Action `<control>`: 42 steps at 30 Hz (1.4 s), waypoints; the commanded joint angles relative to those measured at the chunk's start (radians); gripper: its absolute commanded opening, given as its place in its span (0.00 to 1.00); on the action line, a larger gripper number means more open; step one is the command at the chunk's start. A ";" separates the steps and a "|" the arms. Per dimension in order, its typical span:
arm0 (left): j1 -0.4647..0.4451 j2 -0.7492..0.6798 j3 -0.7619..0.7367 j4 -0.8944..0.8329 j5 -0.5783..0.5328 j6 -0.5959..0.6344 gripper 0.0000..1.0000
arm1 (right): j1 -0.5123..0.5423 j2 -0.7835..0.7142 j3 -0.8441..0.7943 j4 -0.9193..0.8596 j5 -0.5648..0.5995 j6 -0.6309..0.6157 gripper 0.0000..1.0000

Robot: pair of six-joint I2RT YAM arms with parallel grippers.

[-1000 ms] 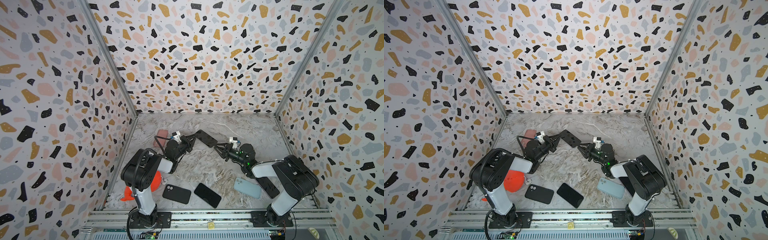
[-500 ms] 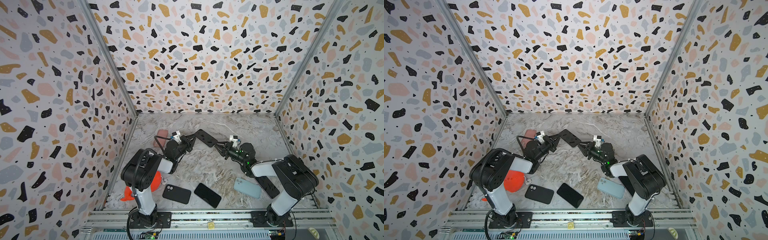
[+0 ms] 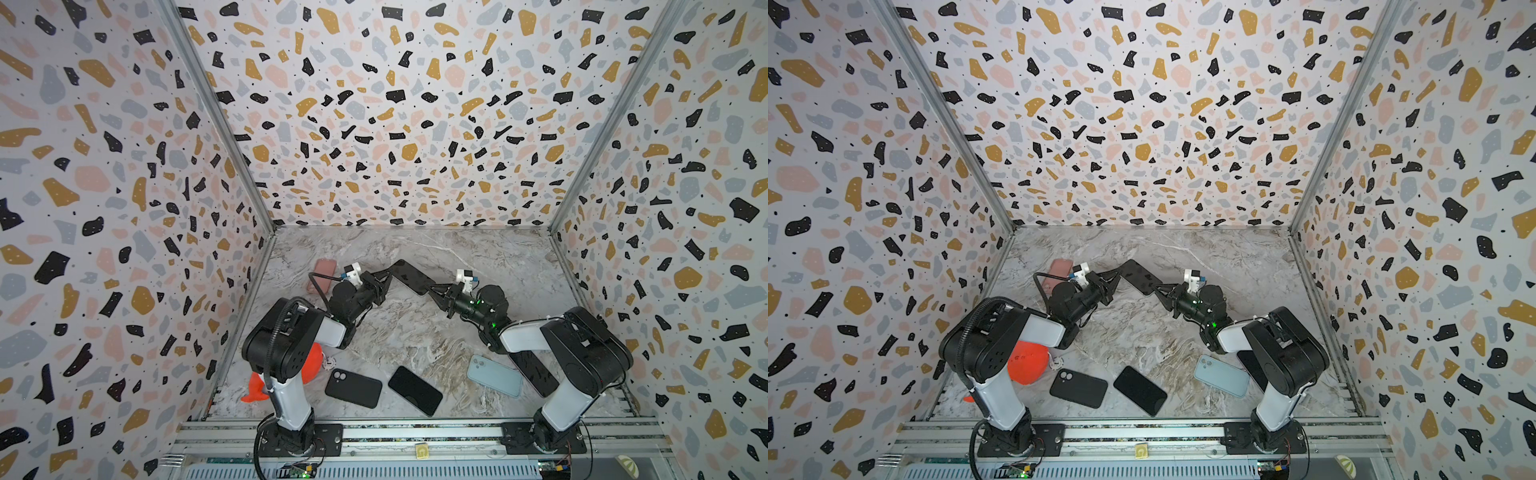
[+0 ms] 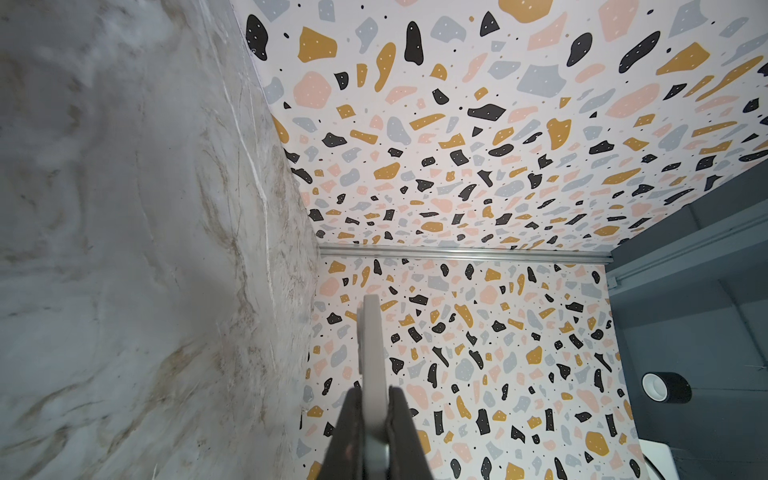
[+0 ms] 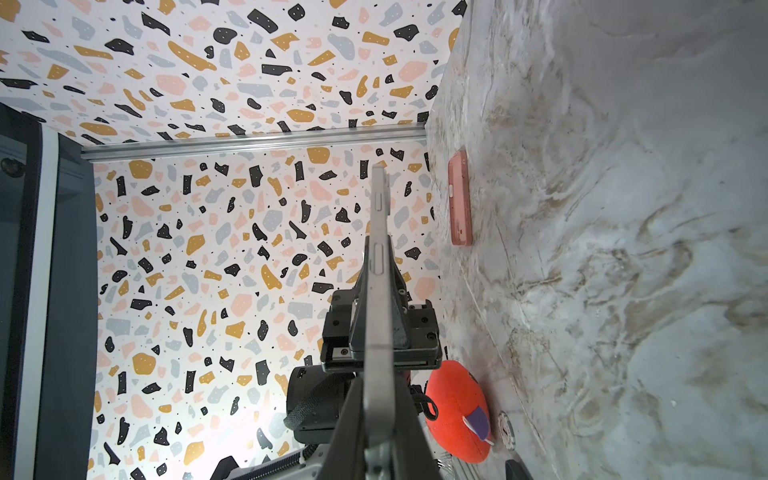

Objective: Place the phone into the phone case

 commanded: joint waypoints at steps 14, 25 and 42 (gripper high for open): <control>0.054 -0.187 0.081 -0.496 0.033 0.368 0.51 | -0.041 -0.076 -0.015 -0.017 -0.024 -0.042 0.00; 0.276 -0.248 0.282 -1.296 -0.123 0.780 0.62 | -0.046 -0.129 0.073 -0.297 -0.085 -0.293 0.00; 0.404 0.008 0.590 -1.628 -0.368 0.875 0.57 | -0.009 -0.200 0.091 -0.483 -0.043 -0.495 0.00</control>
